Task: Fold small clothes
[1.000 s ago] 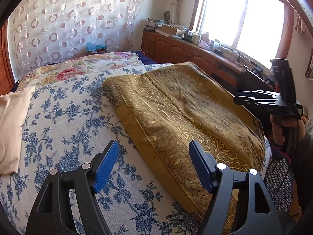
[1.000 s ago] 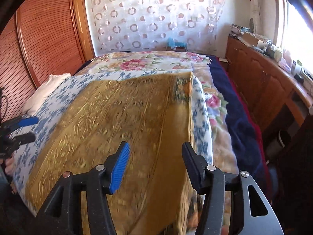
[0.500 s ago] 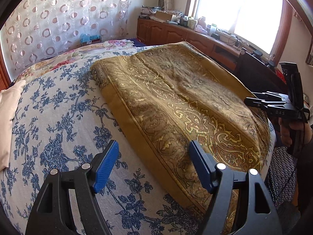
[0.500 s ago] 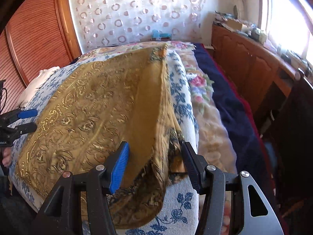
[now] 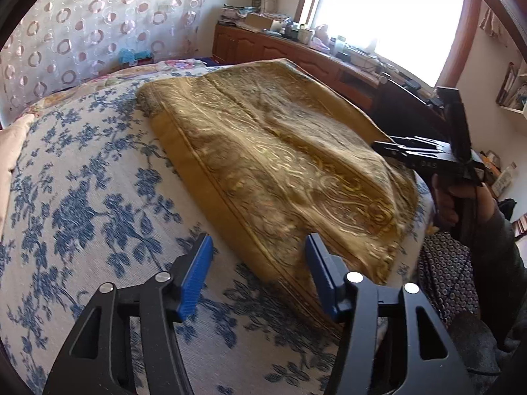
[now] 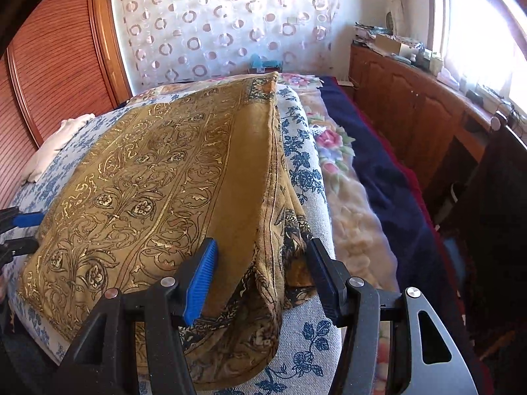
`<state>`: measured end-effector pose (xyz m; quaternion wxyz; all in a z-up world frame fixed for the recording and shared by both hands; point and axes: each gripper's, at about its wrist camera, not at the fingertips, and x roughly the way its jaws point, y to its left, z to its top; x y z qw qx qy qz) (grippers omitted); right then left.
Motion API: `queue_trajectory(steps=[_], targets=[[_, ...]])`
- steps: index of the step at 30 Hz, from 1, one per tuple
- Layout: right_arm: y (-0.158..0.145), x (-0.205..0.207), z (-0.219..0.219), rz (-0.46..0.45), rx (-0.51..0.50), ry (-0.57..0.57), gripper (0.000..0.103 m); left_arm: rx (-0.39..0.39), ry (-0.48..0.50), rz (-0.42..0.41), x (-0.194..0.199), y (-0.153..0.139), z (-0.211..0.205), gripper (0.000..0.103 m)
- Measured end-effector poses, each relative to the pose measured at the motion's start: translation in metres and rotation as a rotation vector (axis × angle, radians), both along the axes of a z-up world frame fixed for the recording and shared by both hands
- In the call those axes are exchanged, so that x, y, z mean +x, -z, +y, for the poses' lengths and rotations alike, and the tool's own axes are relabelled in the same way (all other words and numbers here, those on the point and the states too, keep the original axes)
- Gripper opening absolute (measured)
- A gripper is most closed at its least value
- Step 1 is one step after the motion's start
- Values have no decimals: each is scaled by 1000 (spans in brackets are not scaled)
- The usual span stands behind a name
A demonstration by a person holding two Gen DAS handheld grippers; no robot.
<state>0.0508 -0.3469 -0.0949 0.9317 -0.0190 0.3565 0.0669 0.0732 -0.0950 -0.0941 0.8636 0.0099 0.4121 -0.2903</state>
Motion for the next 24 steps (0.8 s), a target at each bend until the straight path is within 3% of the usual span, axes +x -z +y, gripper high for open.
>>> queue_trajectory(steps=[6, 8, 10, 12, 17, 24], targets=[[1, -3, -3, -6, 8, 0, 58, 8, 23, 6, -10, 2, -5, 51], [0, -5, -6, -6, 17, 2, 58, -18, 37, 23, -9, 3, -4, 37], [-4, -10, -6, -18, 21, 3, 58, -16, 41, 28, -9, 3, -5, 11], [-9, -16, -6, -43, 15, 7, 58, -34, 42, 13, -10, -3, -4, 5], [-28, -34, -3, -98, 52, -27, 59, -85, 21, -109, -18, -41, -3, 4], [-41, -56, 30, -114, 70, -162, 60, -95, 45, -152, 0, -64, -16, 3]])
